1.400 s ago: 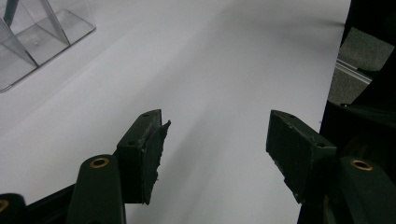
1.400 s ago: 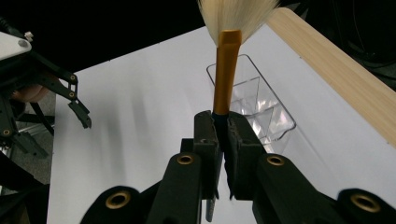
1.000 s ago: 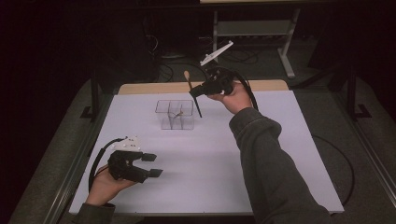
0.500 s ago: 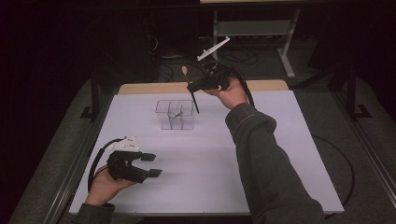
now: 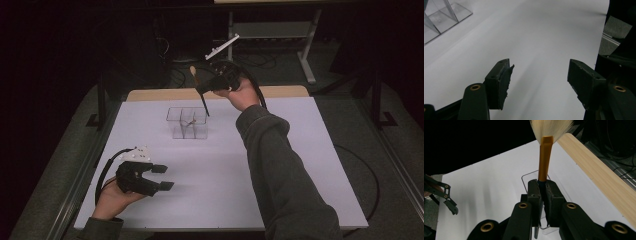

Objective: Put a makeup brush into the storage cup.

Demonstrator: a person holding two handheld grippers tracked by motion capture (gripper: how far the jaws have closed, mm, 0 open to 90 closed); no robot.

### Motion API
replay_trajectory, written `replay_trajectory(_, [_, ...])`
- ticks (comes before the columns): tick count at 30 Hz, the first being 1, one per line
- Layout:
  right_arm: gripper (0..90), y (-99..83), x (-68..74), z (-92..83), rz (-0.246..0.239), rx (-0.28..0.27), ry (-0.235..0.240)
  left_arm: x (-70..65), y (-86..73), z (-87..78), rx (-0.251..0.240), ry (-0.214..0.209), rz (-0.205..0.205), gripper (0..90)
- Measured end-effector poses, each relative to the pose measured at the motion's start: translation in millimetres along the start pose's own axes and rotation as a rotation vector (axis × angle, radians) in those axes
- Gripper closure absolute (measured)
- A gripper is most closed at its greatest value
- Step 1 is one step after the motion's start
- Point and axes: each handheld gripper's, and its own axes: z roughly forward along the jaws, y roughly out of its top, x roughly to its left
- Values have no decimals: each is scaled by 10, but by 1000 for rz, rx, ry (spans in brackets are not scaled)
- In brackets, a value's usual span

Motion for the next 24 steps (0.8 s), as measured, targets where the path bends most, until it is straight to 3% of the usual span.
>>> replay_trajectory(24, [829, 85, -135, 228, 2, 26, -24, 4, -10, -20, -2, 6, 8, 337])
